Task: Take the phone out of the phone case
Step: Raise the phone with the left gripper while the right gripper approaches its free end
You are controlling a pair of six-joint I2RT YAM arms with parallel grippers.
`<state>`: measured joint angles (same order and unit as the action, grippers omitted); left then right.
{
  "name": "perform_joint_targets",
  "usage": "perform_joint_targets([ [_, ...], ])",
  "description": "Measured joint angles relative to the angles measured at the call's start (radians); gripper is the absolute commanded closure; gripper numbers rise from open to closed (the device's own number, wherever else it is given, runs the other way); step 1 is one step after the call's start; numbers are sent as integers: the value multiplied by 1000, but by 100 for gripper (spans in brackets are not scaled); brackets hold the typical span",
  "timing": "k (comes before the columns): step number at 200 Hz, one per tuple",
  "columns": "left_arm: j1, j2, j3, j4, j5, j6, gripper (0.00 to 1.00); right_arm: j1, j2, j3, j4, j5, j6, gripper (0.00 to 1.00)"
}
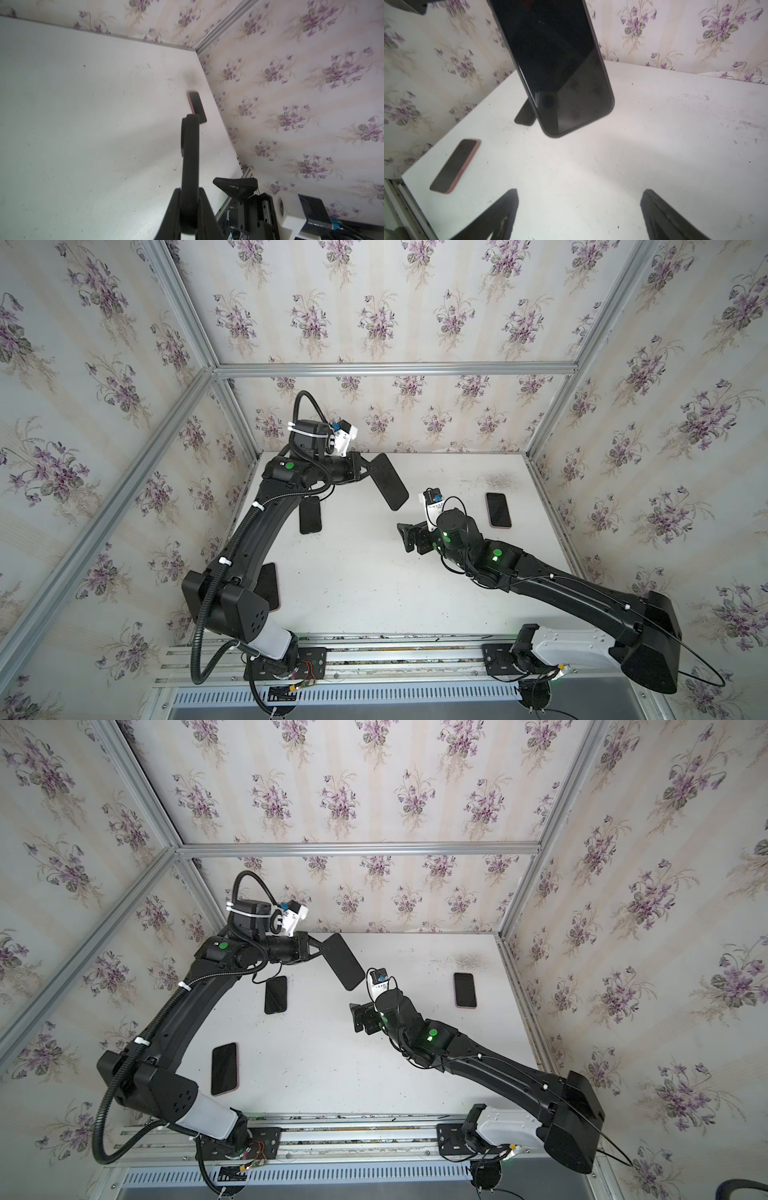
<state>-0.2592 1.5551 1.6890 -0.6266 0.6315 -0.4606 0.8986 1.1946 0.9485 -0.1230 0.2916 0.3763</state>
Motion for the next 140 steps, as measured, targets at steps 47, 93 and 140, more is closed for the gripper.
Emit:
perform_joint_targets([
  [47,55,-35,23,119,1,-193,100,-73,-45,64,-48,-48,179,1],
  [93,89,-72,-27,296,2,-423,100,-222,-75,43,32,-264,421,2],
  [140,102,-105,-169,500,5,-681,100,-267,-30,53,219,-429,589,7],
])
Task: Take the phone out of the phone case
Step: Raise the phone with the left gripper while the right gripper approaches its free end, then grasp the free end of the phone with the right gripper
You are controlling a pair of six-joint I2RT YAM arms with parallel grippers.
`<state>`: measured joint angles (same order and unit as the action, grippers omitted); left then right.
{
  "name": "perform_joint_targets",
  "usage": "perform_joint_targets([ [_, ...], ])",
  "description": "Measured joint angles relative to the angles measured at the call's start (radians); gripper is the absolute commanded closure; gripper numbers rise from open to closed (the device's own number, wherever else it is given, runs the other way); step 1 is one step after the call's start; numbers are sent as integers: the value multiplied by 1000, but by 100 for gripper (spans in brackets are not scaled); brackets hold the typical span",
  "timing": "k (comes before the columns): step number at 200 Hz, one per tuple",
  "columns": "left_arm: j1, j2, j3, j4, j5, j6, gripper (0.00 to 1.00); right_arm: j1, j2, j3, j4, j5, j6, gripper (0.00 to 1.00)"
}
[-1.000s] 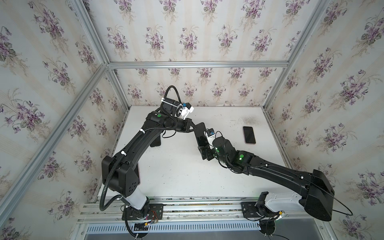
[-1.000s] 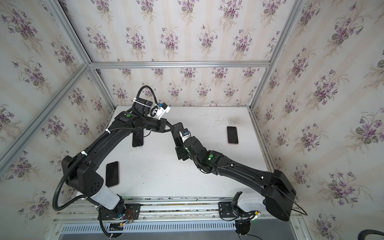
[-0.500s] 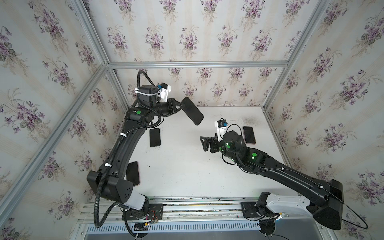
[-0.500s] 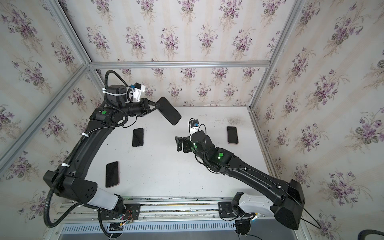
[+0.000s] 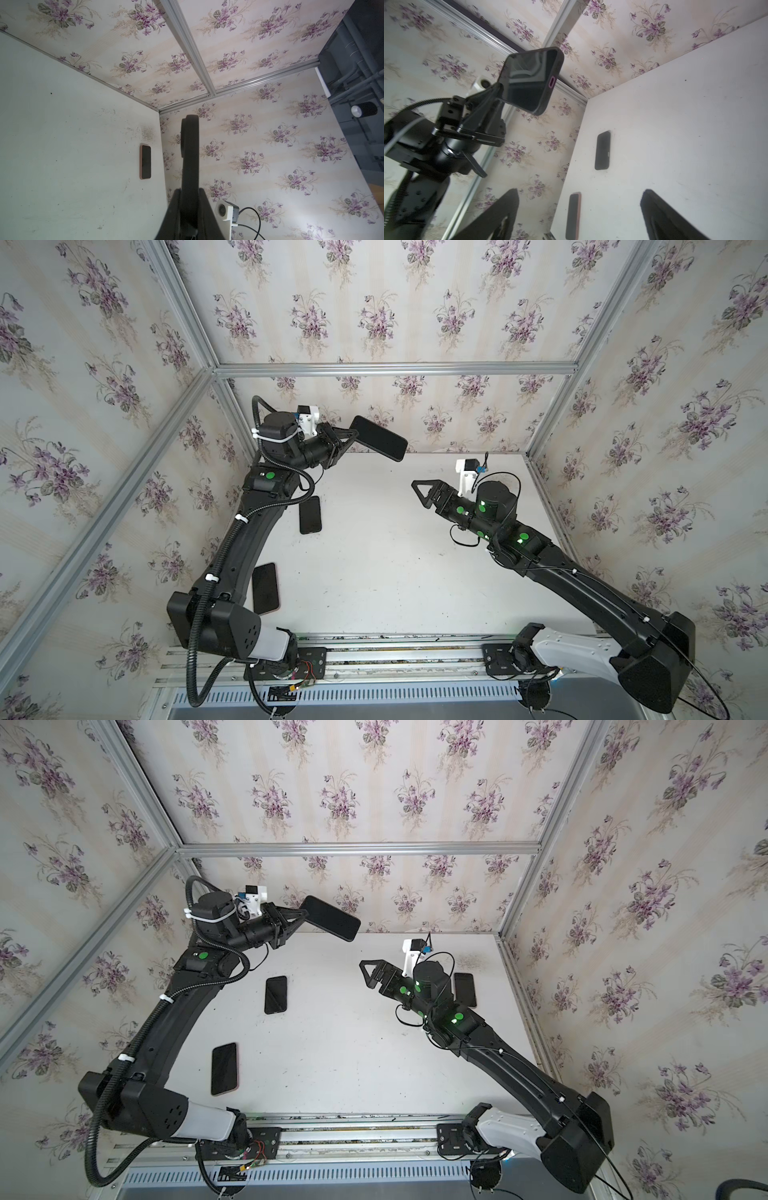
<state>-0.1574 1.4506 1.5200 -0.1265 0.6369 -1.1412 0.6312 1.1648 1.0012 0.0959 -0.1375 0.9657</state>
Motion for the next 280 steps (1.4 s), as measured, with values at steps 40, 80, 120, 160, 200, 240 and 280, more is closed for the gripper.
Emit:
perform_joint_targets([
  [40,2,-32,-126,183,0,-155,100,-5,59,13,194,-82,124,16],
  [80,2,-50,-218,291,-5,-258,100,-13,144,65,342,-111,218,29],
  [120,2,-66,-266,381,-8,-317,100,-12,208,91,430,-127,280,41],
  [160,2,-81,-297,418,-10,-342,100,-13,249,111,466,-129,317,51],
  [200,2,-83,-306,434,-13,-359,100,-18,259,111,478,-131,339,57],
  [240,2,-79,-306,459,-14,-368,100,-29,267,111,487,-131,344,63],
  [280,2,-72,-306,471,-14,-375,100,-36,286,111,502,-137,356,65],
])
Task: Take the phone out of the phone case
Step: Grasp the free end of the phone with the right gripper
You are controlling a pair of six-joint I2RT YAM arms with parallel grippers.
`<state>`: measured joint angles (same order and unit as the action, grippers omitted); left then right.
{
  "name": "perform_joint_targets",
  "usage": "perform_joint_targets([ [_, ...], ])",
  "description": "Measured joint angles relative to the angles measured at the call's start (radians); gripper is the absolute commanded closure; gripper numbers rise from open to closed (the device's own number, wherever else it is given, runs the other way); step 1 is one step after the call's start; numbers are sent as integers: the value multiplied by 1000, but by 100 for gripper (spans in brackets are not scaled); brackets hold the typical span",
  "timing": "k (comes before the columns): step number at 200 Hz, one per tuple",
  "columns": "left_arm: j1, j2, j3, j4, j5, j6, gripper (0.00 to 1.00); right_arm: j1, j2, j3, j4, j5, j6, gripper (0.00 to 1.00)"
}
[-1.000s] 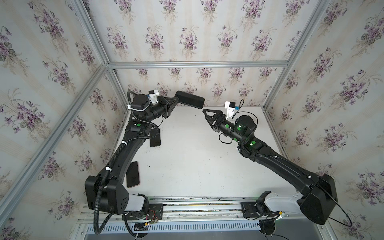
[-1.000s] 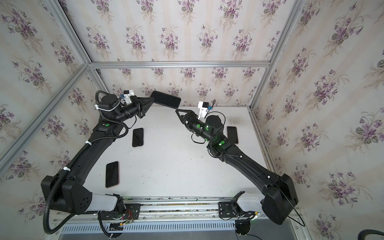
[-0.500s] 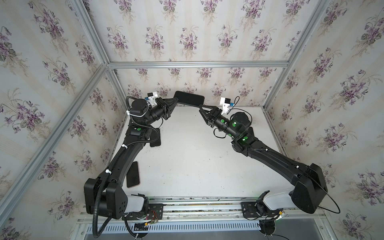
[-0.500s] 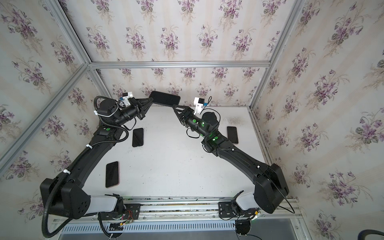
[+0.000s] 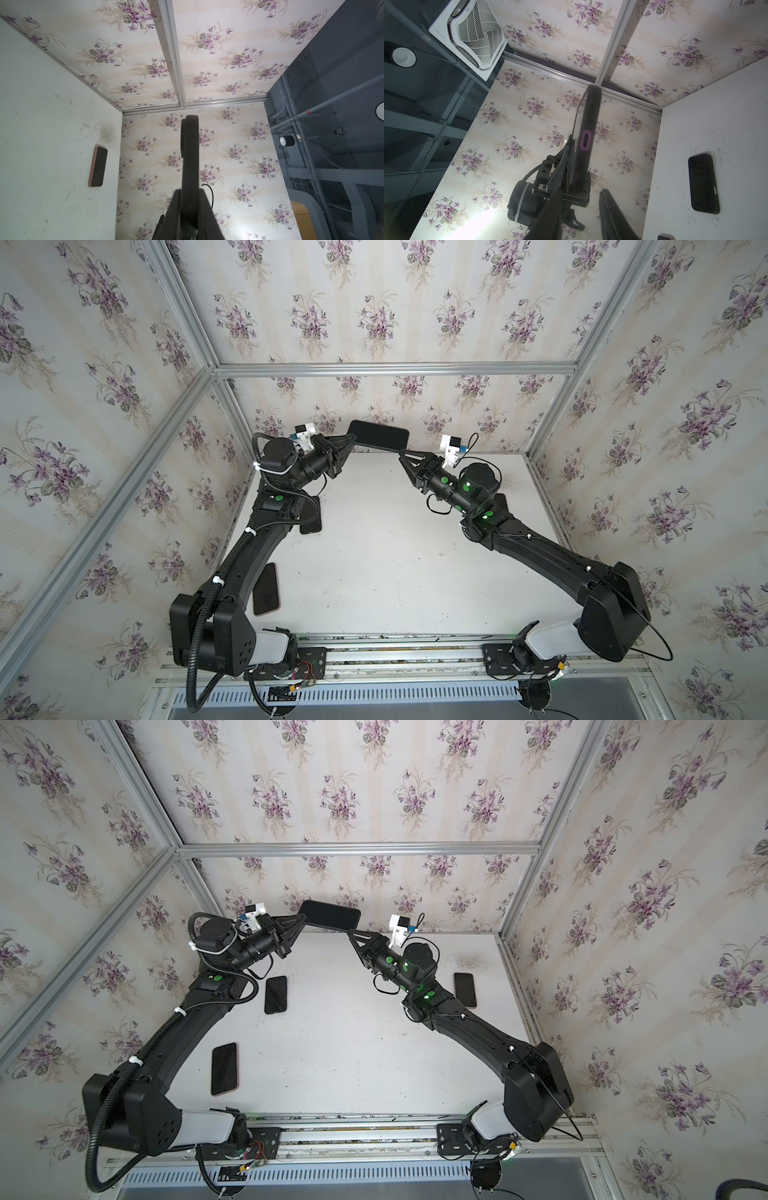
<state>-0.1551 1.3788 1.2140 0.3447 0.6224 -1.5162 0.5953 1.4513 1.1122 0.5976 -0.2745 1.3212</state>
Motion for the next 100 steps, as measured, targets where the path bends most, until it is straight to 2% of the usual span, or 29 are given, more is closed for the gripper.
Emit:
perform_joint_targets([
  [100,-1,5,-18,13,1,-5,100,-24,40,26,32,-16,36,72],
])
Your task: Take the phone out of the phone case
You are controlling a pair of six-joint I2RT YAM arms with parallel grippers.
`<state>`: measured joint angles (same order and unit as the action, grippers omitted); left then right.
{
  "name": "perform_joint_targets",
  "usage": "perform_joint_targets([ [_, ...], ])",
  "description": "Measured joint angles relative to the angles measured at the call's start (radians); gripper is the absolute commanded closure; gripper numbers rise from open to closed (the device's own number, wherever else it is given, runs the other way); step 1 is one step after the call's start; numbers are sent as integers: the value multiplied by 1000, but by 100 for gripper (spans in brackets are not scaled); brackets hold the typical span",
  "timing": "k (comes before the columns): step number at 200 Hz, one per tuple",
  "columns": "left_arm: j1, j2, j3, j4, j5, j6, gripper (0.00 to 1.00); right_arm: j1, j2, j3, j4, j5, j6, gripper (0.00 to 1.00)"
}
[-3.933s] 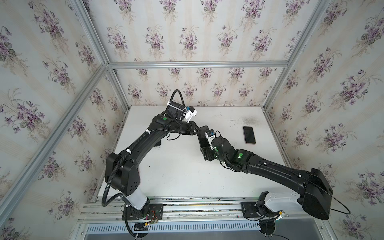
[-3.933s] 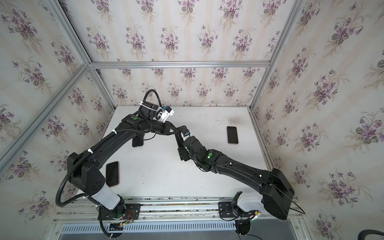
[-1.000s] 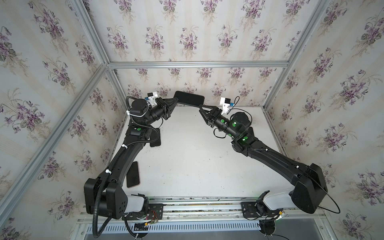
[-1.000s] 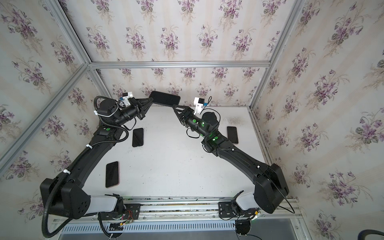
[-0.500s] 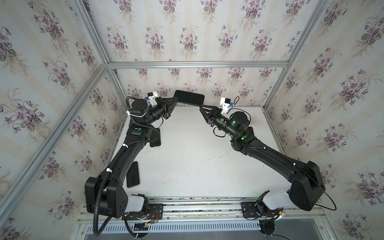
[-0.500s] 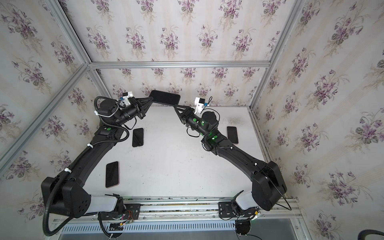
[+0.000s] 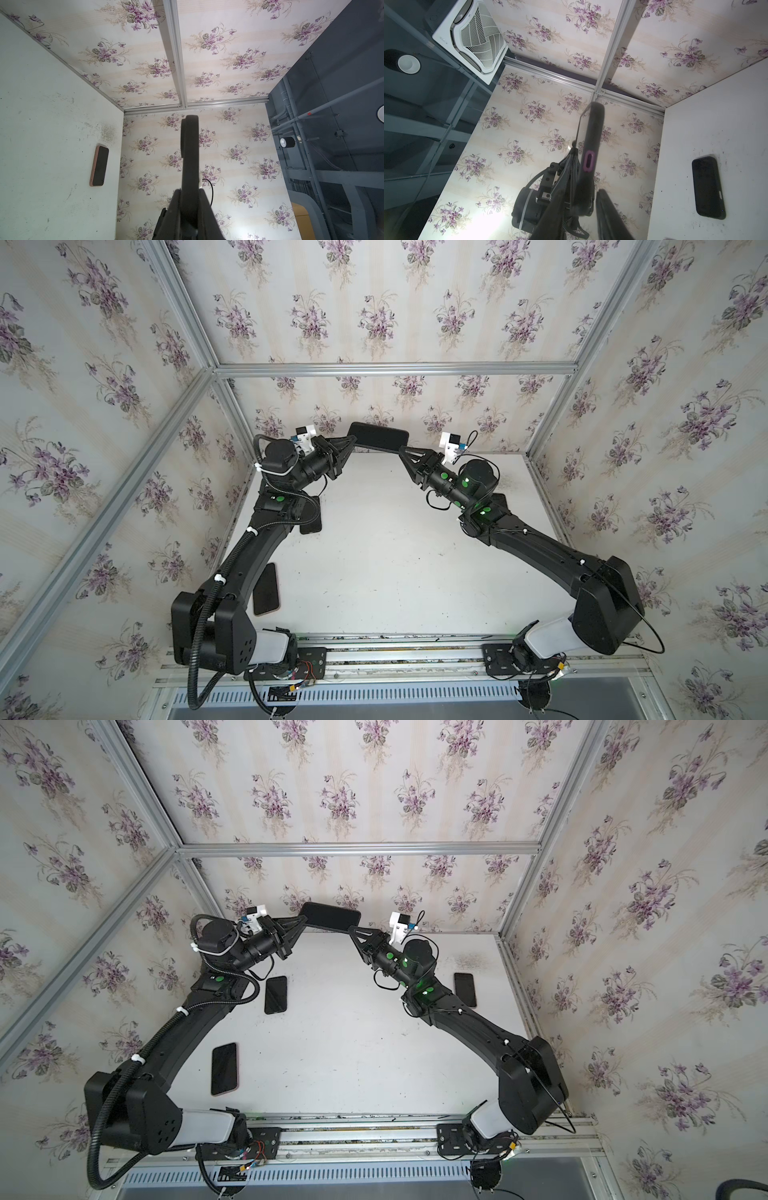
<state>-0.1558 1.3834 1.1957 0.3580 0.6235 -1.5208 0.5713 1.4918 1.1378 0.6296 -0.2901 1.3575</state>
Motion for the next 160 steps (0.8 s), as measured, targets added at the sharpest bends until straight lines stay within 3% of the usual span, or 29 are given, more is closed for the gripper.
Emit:
perform_joint_targets([
  [90,0,0,-4,15,-2,2,100,-7,19,7,28,-11,39,92],
  [160,0,5,-3,14,-1,6,100,-7,18,-16,54,-18,45,81],
])
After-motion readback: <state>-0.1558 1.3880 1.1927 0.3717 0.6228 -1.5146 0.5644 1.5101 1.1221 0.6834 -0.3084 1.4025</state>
